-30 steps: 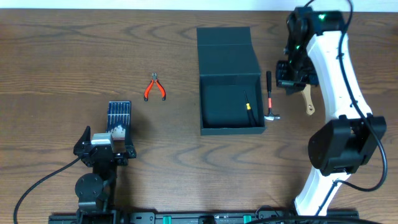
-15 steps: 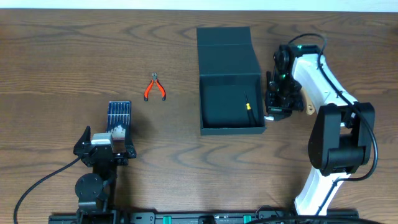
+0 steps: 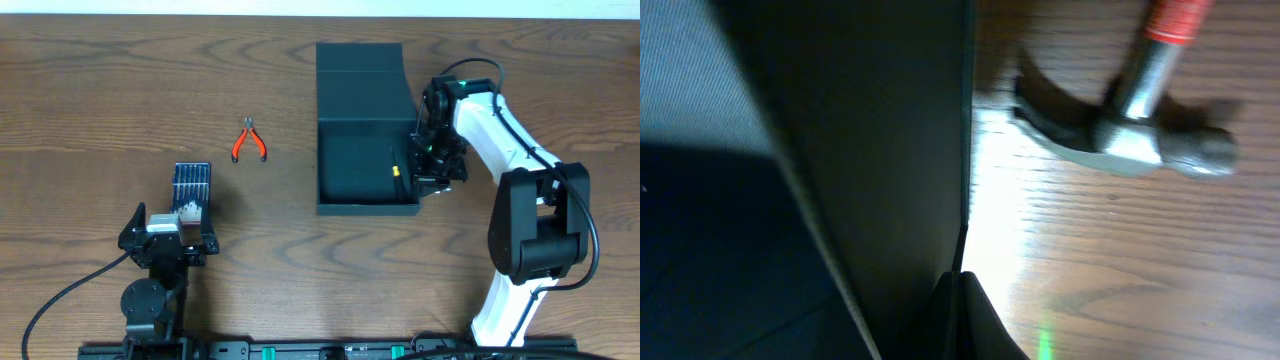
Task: Pack container
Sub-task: 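Withdraw the right gripper and move it over the red hammer, then lower the right gripper and close it on the hammer handle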
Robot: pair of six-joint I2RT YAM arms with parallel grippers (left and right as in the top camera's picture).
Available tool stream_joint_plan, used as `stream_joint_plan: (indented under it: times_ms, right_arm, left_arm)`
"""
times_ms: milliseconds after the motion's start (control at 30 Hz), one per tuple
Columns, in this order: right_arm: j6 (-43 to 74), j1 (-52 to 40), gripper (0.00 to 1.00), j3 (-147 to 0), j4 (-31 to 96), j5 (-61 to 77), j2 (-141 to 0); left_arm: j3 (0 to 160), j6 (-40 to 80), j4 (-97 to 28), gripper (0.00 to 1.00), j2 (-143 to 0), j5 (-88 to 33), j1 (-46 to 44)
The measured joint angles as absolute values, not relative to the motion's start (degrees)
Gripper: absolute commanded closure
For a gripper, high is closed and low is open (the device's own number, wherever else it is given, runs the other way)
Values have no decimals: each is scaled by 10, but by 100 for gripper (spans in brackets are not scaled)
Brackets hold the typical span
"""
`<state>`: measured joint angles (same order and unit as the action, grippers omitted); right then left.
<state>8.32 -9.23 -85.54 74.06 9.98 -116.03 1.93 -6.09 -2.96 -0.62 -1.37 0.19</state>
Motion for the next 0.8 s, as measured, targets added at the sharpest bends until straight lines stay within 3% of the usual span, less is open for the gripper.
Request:
stream_joint_plan:
  times_ms: [433,467,500,667,800]
  right_arm:
    - [93,-111,97,-855,733,100,-1160]
    - [101,-111,85,-855,735,91,-1160]
    - [108,-110,66,-855,736,85,-1160]
    - [125,-98,38,-855,736,61,-1160]
    - [126,-85,31,-855,731,52,-1160]
  left_arm:
    - [19,-61,-30,1,-6,-14,2]
    - [19,-61,-30,1,-6,-13,2]
    - [19,-61,-30,2,-6,-14,2]
    - [19,-61,-30,1,-6,-14,2]
    - [19,-61,-30,1,-6,-14,2]
